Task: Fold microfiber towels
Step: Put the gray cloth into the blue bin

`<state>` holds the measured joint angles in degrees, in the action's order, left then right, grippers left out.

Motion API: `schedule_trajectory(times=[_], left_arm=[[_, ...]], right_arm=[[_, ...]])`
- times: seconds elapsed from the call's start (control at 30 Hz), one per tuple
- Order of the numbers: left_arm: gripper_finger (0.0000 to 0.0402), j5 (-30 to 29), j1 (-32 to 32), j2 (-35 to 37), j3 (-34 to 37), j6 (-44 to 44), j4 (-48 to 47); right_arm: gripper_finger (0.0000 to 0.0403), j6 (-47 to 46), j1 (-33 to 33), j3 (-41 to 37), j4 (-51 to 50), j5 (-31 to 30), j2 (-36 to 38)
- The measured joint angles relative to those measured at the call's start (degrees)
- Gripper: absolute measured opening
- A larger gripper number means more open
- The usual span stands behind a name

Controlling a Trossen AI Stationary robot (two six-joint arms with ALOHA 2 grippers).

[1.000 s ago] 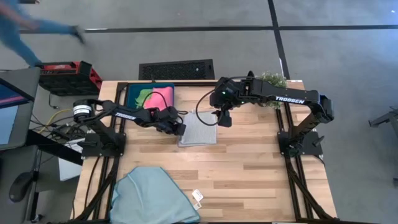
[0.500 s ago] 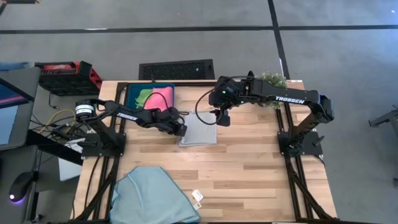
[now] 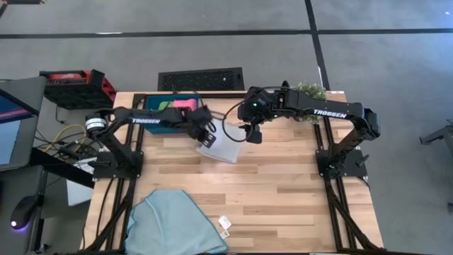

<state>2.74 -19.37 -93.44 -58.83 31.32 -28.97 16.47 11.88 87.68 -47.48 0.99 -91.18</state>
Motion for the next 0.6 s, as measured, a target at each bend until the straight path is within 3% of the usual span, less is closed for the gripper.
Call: schedule_trajectory(times=[0.4, 0.6], left_arm=[[0.0001, -5.49, -10.3, 0.05, -15.69, -13.6, -20.62], [0.0, -12.21, -16.45, 0.1, -19.26, -13.45, -34.37]], right_arm=[[0.0221, -0.02, -0.02, 0.0, 0.0, 0.0, 0.0], [0.0221, -0.02, -0.02, 0.0, 0.0, 0.02, 0.0]])
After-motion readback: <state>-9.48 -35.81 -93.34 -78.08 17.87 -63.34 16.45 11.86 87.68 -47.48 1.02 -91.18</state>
